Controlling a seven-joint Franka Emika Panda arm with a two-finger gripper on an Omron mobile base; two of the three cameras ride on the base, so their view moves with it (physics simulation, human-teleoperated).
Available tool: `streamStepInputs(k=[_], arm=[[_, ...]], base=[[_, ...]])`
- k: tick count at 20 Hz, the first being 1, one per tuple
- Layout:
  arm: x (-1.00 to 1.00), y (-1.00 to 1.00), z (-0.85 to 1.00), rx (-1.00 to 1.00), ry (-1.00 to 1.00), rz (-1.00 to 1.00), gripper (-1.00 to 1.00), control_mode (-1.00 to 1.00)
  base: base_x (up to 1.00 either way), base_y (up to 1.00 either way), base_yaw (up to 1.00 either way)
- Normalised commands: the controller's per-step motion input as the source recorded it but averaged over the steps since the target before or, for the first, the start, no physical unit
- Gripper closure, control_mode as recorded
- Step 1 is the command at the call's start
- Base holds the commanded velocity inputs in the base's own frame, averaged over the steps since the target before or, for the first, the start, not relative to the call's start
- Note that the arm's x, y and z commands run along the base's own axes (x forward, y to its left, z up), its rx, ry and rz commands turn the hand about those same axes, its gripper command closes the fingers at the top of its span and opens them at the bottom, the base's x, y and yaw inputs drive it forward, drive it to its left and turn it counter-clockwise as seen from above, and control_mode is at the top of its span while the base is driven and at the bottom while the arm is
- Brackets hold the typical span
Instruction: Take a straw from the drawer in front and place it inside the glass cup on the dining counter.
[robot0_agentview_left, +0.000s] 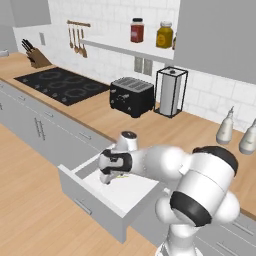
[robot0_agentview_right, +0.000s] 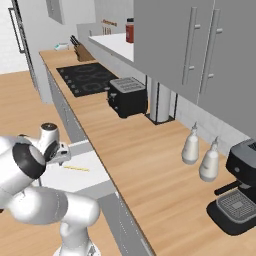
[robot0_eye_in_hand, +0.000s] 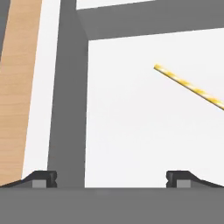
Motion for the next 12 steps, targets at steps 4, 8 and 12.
streamStepInputs(k=[4,8,12], arm=[[0.03,0.4,-0.48,0.0,0.13,0.0,-1.0,-1.0],[0.0,0.5,-0.48,0.0,0.08,0.0,-1.0,-1.0],[-0.01,0.57,-0.39,0.0,0.04,0.0,-1.0,-1.0]], base=[[0.0,0.0,0.0],[0.0,0.0,0.0],[0.0,0.0,0.0]])
